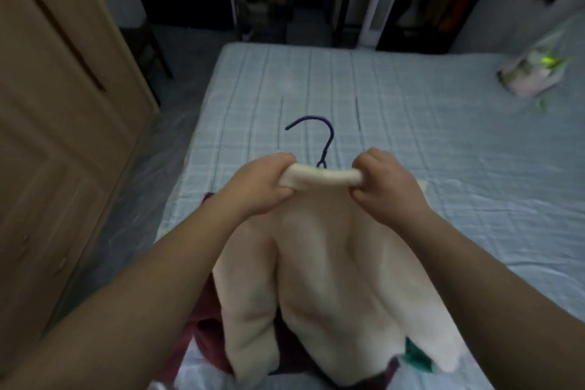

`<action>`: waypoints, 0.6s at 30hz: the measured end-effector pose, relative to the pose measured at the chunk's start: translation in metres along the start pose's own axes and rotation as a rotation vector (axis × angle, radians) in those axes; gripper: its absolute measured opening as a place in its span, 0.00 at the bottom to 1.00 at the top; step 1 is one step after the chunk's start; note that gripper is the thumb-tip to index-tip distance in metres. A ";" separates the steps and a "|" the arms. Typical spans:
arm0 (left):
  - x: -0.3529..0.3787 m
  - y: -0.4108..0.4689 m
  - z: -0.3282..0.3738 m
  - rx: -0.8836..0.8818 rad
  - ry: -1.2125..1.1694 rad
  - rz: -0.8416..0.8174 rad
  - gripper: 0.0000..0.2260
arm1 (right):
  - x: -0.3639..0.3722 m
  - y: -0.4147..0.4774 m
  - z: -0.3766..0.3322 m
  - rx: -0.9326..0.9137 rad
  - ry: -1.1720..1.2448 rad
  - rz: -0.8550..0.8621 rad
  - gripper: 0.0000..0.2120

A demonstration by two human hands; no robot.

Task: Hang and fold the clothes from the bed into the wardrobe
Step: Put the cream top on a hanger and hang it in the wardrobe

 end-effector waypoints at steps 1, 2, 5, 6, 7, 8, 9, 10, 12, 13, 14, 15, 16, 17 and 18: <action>-0.012 -0.001 0.020 0.022 0.001 0.034 0.09 | -0.025 0.001 0.002 -0.017 -0.007 0.068 0.09; -0.024 -0.002 0.040 0.051 0.002 0.070 0.09 | -0.051 0.000 0.004 -0.031 -0.024 0.144 0.09; -0.060 -0.014 0.105 0.157 0.037 0.204 0.09 | -0.121 -0.010 0.019 0.011 -0.068 0.356 0.16; -0.070 -0.020 0.128 0.190 0.053 0.253 0.09 | -0.139 -0.016 0.027 0.068 -0.049 0.380 0.21; -0.080 -0.027 0.151 0.218 0.073 0.295 0.09 | -0.155 -0.022 0.035 0.125 -0.015 0.395 0.27; -0.087 -0.034 0.174 0.240 0.100 0.324 0.09 | -0.169 -0.028 0.042 0.168 0.030 0.411 0.32; -0.093 -0.041 0.197 0.258 0.128 0.345 0.10 | -0.184 -0.035 0.047 0.187 0.070 0.430 0.35; -0.099 -0.048 0.217 0.264 0.144 0.360 0.10 | -0.198 -0.041 0.050 0.179 0.101 0.444 0.36; -0.112 -0.061 0.254 0.262 0.141 0.390 0.09 | -0.228 -0.047 0.054 0.127 0.158 0.432 0.30; -0.120 -0.068 0.272 0.267 0.139 0.411 0.08 | -0.244 -0.049 0.057 0.098 0.163 0.410 0.27; -0.127 -0.075 0.288 0.270 0.145 0.434 0.08 | -0.259 -0.050 0.059 0.066 0.144 0.390 0.25; -0.134 -0.082 0.304 0.268 0.160 0.458 0.07 | -0.274 -0.051 0.060 0.034 0.121 0.377 0.23; -0.141 -0.089 0.318 0.264 0.179 0.483 0.07 | -0.288 -0.052 0.061 0.010 0.114 0.372 0.22; -0.147 -0.096 0.331 0.261 0.194 0.505 0.07 | -0.301 -0.053 0.062 -0.004 0.123 0.374 0.20; -0.153 -0.102 0.343 0.264 0.208 0.526 0.07 | -0.312 -0.054 0.062 -0.010 0.144 0.383 0.18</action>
Point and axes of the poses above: each hand's wrist, its own y-axis towards the middle knuckle, its own x-axis out of the palm, z = x × y, the point moved 7 cm from there along y, towards the middle knuckle, and after that the axes turned 14 degrees about -y, right-handed, at the moved point
